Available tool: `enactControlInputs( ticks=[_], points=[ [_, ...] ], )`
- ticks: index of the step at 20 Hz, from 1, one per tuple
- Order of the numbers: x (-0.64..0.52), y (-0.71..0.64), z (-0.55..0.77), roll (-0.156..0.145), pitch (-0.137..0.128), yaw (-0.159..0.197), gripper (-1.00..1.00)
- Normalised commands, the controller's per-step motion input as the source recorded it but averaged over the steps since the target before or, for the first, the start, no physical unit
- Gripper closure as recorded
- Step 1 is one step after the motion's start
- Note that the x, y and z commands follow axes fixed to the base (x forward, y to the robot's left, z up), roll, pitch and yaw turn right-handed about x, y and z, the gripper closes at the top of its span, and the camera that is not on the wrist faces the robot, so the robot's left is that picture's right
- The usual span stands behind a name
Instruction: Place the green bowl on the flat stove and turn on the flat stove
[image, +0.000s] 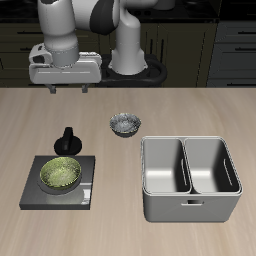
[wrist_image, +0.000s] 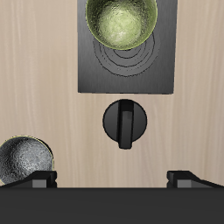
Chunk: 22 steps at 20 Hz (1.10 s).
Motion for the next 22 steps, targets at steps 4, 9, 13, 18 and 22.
enactControlInputs(
  ticks=[4, 9, 13, 18, 22],
  points=[
    [-0.12, -0.13, 0.14, -0.033, -0.100, 0.014, -1.00],
    [-0.03, -0.07, 0.06, -0.017, -0.047, -0.008, -1.00],
    [-0.02, 0.01, -0.02, 0.009, -0.024, -0.017, -1.00],
    [0.02, 0.02, -0.10, -0.010, 0.005, -0.004, -1.00],
    [0.08, -0.13, -0.20, -0.036, 0.016, -0.017, -1.00]
  ],
)
